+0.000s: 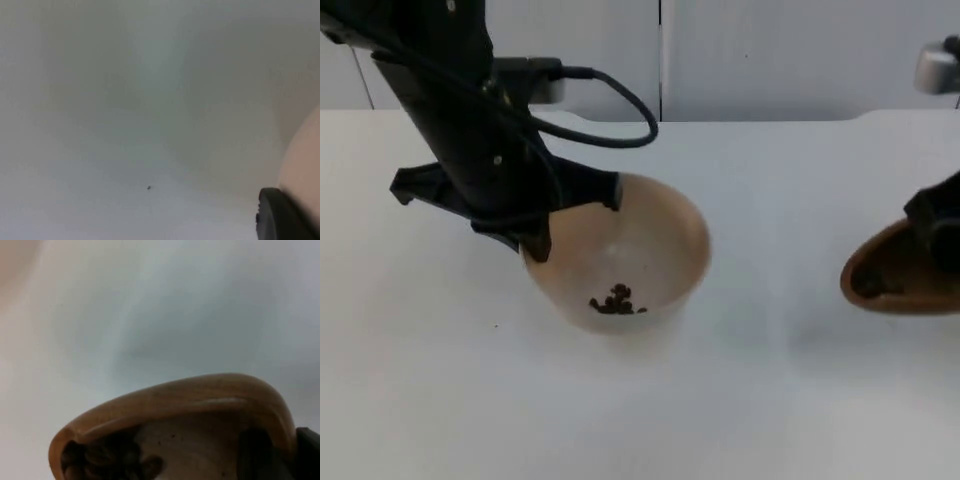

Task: Pick up the bowl with the left hand and pour the coffee beans from the cup into the bowl with the right hand.

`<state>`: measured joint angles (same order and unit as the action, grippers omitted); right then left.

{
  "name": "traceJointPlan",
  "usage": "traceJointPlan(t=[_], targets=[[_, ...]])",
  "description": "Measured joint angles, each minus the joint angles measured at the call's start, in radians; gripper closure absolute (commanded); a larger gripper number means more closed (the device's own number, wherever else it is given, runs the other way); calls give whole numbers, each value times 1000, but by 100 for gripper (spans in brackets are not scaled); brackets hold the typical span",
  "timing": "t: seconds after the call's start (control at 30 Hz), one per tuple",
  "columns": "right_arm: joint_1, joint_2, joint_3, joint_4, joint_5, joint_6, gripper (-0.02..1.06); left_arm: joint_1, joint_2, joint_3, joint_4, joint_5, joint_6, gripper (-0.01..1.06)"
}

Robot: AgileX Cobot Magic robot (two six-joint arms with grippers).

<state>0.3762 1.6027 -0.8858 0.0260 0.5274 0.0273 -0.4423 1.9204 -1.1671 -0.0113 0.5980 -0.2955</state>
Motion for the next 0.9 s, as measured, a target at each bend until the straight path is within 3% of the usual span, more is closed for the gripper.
traceJointPlan(t=[0.6, 0.9], targets=[[0, 264, 28, 1, -187, 17, 105, 0, 85, 0, -26, -44, 2, 105], [0, 326, 29, 5, -230, 28, 105, 0, 85, 0, -26, -44, 2, 105]])
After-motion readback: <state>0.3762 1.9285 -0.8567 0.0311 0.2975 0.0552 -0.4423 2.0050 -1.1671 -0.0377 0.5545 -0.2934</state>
